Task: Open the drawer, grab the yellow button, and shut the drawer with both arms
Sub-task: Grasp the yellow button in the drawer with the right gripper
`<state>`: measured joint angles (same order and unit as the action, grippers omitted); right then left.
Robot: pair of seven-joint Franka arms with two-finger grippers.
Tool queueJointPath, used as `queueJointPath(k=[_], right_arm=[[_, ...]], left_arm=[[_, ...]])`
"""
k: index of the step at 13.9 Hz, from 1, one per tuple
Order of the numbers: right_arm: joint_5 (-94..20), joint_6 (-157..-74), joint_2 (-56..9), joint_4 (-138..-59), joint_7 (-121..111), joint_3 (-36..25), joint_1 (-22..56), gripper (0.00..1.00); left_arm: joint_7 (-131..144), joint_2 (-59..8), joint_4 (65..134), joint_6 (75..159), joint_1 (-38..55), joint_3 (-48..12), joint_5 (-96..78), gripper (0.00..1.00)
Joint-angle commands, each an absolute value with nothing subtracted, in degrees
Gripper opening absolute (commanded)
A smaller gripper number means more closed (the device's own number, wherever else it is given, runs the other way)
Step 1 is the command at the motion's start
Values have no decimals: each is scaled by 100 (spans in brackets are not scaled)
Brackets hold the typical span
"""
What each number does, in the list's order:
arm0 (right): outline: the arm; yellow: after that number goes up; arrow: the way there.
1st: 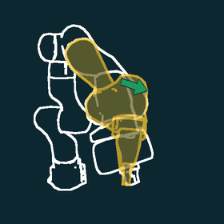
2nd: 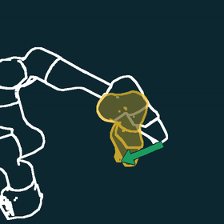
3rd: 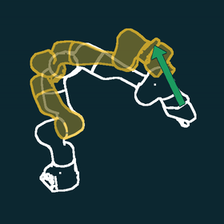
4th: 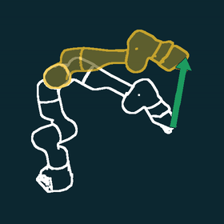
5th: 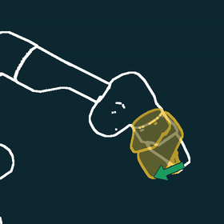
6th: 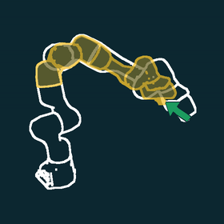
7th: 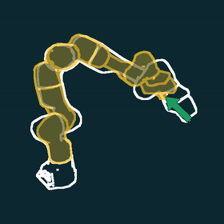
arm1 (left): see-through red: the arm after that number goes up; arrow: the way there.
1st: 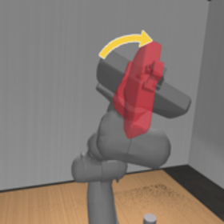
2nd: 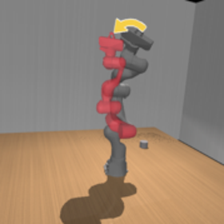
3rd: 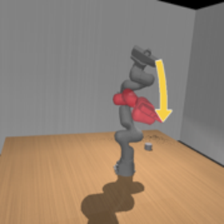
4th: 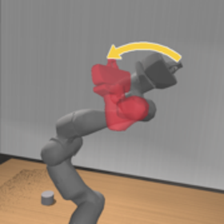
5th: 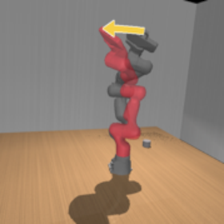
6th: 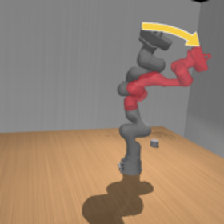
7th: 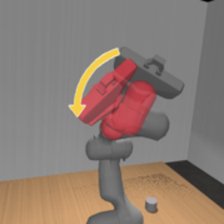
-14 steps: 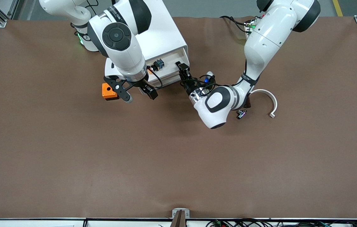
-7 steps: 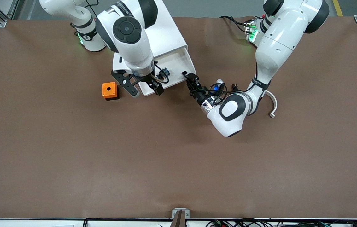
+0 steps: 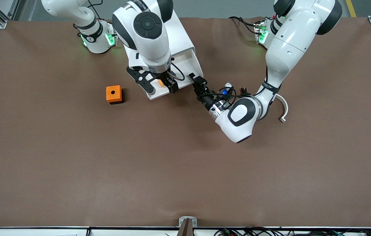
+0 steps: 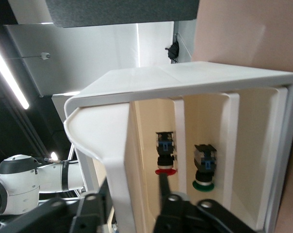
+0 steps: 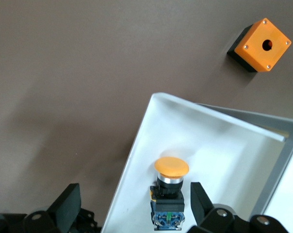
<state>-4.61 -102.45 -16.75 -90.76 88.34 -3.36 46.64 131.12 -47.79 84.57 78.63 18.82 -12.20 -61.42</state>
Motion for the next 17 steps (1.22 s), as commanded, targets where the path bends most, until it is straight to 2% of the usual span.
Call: queueJointPath(k=[1, 6, 11, 17], right_arm=[[-431, -10230, -1688, -9228, 8947, -396, 4781, 100], [-422, -10458, -1582, -9711, 8947, -396, 4895, 100], [-422, -10538, -1547, -9852, 9088, -396, 5027, 100], [-422, -10494, -1556, -9861, 9229, -396, 5097, 100]], left_arm=[[12544, -4825, 8263, 7875, 1732, -1204, -6214, 100], [11411, -4764, 7849, 7831, 1512, -1204, -6083, 100], [9655, -4685, 7410, 7840, 1424, -1248, -5021, 100], [7624, -4176, 7304, 8576, 1538, -1239, -3457, 100]])
